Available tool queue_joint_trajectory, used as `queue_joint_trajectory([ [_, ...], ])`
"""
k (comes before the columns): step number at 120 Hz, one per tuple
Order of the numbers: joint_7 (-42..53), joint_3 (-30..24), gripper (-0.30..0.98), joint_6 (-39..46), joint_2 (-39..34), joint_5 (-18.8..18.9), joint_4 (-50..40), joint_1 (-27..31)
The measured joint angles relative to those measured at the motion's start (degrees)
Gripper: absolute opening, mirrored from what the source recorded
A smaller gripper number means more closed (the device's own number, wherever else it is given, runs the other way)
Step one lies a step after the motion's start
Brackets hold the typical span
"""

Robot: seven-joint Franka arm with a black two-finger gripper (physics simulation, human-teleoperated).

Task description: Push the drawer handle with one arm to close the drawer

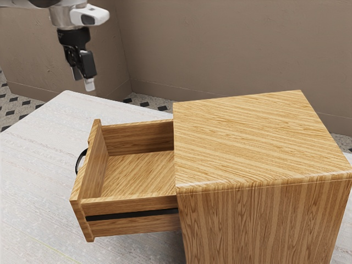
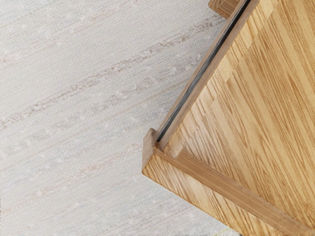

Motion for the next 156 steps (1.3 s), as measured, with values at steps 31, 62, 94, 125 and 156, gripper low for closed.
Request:
queue_joint_trajectory([
  [31,7.5,-0.1,0.68,-0.5,-0.4,0.0,1.2,-0.4],
  [62,19.2,-0.9,0.69,-6.7,-14.0,2.0,0.3,-0.3],
  [94,27.6,0.7,0.16,-1.9,-14.5,2.7,-21.5,3.5],
  [125,32.4,0.7,-0.04,15.7,-25.4,1.3,-43.4,1.2],
  [156,35.3,0.5,-0.09,24.3,-30.2,-0.5,-51.3,-1.1],
])
